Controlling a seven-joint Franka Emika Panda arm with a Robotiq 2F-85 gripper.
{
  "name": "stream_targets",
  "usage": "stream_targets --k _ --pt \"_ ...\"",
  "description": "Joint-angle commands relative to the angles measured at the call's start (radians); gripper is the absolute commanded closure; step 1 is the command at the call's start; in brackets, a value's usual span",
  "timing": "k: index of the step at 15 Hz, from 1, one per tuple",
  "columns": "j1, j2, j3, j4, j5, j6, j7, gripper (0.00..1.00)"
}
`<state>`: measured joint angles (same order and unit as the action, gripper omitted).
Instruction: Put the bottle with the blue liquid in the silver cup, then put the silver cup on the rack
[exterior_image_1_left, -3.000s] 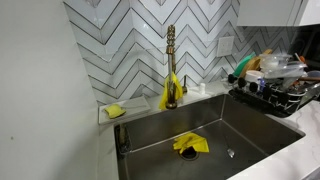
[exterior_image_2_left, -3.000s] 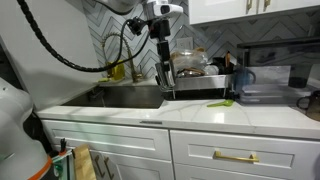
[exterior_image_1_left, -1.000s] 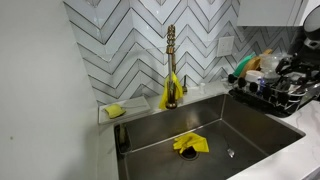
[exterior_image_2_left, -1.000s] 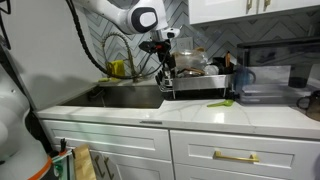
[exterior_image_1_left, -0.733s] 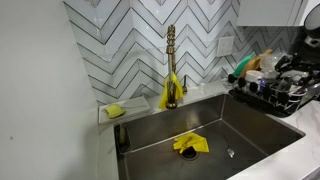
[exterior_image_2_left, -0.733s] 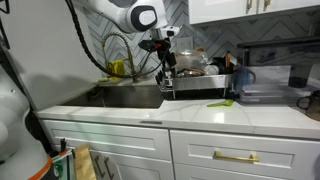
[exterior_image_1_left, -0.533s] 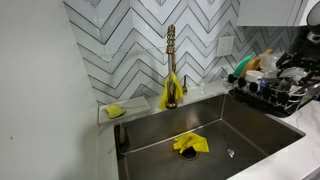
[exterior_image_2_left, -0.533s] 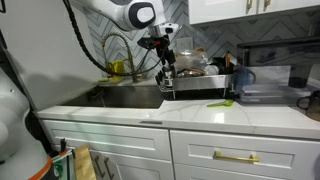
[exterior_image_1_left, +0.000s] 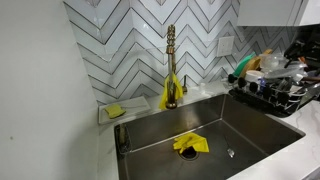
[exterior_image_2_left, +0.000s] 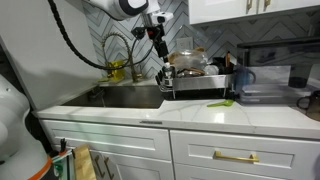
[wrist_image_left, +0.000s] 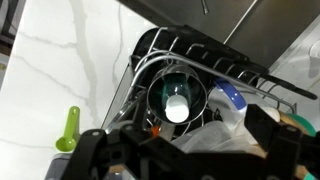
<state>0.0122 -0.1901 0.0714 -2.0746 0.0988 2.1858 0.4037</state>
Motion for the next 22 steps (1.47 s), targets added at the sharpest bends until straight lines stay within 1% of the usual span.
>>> stream_targets --k 1,7,8,9,14,17,20,22 --pt "-0.022 -0.060 0.010 -0.028 -0.003 -0.043 0.193 0.00" --pt "-0.044 -0.112 0.023 -0.049 -0.024 -0.051 0.465 0.00" --pt "-0.045 -0.124 0.022 -0.055 -0.030 -0.054 0.481 0.00" --pt "-0.048 -0.139 0.025 -0.068 -0.061 -0.038 0.481 0.00" --pt "-0.041 -0.219 0.027 -0.115 -0.202 -0.112 0.306 0.00" --pt "-0.043 -0.280 0.035 -0.148 -0.260 -0.132 0.221 0.00" --pt "-0.045 -0.340 0.035 -0.183 -0.268 -0.115 0.152 0.00" --pt "-0.043 -0.376 0.028 -0.202 -0.246 -0.108 0.108 0.00"
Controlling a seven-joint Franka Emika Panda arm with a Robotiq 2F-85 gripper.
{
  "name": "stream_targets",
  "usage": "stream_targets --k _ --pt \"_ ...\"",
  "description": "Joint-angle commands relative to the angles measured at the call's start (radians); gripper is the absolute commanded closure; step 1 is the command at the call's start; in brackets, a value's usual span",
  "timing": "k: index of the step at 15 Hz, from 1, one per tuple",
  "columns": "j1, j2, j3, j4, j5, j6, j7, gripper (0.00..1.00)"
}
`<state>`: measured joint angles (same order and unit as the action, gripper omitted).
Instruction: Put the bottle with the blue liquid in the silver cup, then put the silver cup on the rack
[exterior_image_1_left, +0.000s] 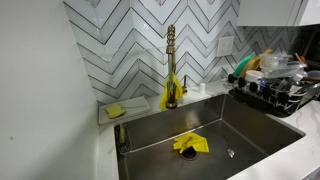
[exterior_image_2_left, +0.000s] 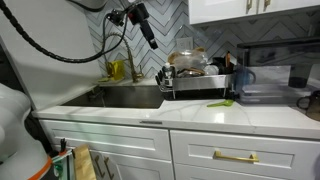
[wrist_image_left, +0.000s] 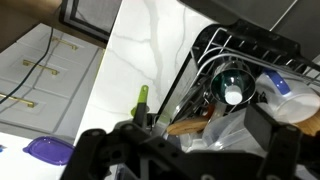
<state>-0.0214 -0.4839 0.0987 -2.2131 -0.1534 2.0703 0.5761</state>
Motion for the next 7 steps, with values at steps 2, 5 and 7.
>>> stream_targets --k 2,5,7 --pt "-0.025 -0.038 0.018 -0.017 0.014 -0.001 -0.046 0.00" --pt "-0.030 -0.047 0.022 -0.015 0.015 -0.001 -0.050 0.00" --pt "-0.031 -0.039 0.023 -0.014 0.014 -0.001 -0.049 0.00"
